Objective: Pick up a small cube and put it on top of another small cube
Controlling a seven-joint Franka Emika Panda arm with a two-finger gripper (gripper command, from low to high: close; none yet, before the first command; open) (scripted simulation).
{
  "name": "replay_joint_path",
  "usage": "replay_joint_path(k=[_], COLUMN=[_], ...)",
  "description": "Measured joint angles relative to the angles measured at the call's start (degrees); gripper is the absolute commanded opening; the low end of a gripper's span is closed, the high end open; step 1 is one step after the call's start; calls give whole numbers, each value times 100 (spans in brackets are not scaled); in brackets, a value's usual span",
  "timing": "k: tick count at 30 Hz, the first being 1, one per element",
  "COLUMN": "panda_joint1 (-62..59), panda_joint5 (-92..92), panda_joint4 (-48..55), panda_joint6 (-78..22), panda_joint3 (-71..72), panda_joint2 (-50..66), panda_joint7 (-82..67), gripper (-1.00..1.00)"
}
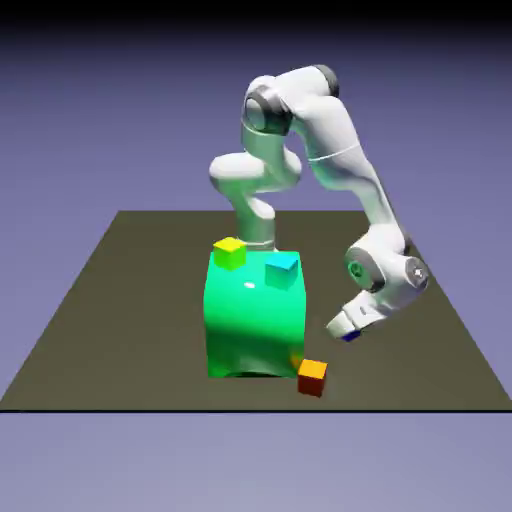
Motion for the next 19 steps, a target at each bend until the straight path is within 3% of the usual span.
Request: replay_joint_path(k=[11, 13, 16, 17, 19], panda_joint1=[-356, -364, -460, -470, -470], panda_joint5=[-1298, -1330, -1582, -1609, -1626], panda_joint4=[2213, 2263, 1773, 1721, 1721], panda_joint6=[-1421, -1450, -703, -624, -623], panda_joint3=[-1016, -1041, -1195, -1211, -1211], panda_joint2=[389, 400, 688, 718, 719], panda_joint7=[-2551, -2610, -2414, -2394, -2388], gripper=[-100, -100, -100, 100, 100])
